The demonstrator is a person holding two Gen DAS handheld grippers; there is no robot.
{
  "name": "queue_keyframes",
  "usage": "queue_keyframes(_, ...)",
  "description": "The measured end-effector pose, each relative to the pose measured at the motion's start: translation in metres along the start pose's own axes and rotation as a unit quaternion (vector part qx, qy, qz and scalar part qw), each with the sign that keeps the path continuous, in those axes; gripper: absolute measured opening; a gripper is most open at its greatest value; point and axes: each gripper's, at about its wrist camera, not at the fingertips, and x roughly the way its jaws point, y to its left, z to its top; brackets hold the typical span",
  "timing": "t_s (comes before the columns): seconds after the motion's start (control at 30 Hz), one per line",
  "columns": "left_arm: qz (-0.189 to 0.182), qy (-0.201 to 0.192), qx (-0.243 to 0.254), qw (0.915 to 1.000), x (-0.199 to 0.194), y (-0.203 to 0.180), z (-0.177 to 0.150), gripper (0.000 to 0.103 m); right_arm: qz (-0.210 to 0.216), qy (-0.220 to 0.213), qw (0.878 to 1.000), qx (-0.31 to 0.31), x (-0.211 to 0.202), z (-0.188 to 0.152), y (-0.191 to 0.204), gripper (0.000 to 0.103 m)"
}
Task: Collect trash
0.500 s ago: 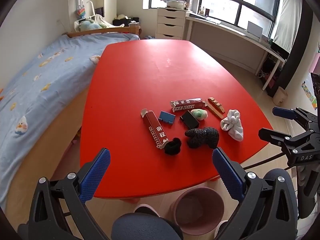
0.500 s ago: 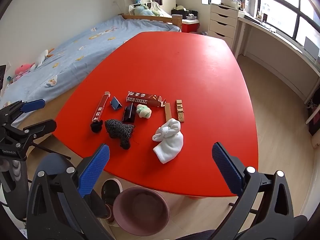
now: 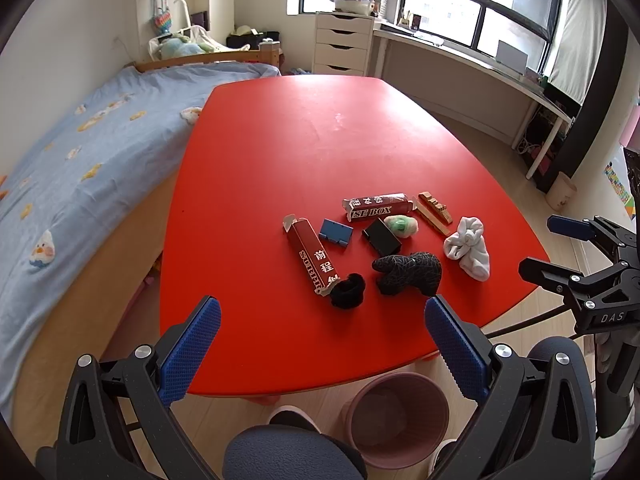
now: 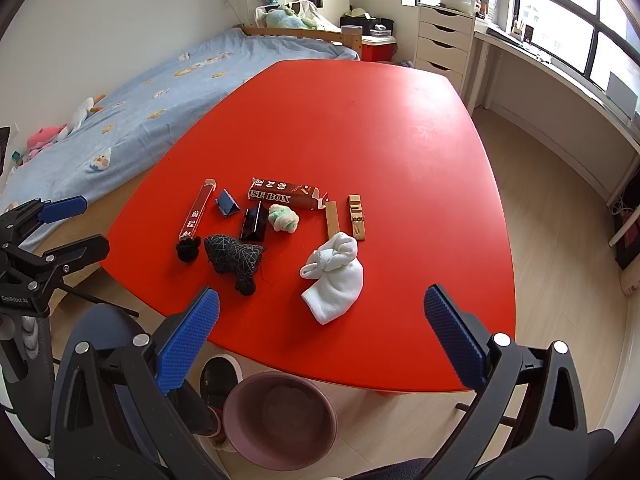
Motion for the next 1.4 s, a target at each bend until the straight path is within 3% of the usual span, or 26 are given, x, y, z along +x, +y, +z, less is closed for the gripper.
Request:
queue_keyframes(0.37,-0.008,-0.001,-0.013,0.9999,0.005,0.001,0.000,0.098,0.000,0.004,1.000,0.001,0.004,-0.002,-0.001,0.100)
queue_keyframes(0.53,-0.044,0.005,-0.043,0.9981,0.010,0.003,0.004,0.098,0.000,0.012,1.000,0.009,0.011,-0.001,-0.006,0.100)
queue_keyframes(0.63,-0.041,0.009,-0.043,0.9982,0.016,0.005,0.011,0.098,0.001,0.021,1.000,0.010,0.018,0.003,-0.009,0.100)
queue_keyframes(1.0,-0.009,0.074,-0.063,0.9952,0.071,0.016,0.040,0.098,0.001,0.064,0.998,0.012,0.054,0.018,-0.023,0.100)
queue_keyframes(1.27,0.014,0.146,-0.091,0.9850,0.116,0.023,0.040,0.098,0.008,0.087,0.996,0.028,0.080,0.021,-0.034,0.100)
queue_keyframes(1.4,0.025,0.156,-0.097,0.9828,0.130,0.020,0.038,0.097,0.016,0.094,0.995,0.029,0.088,0.018,-0.034,0.100)
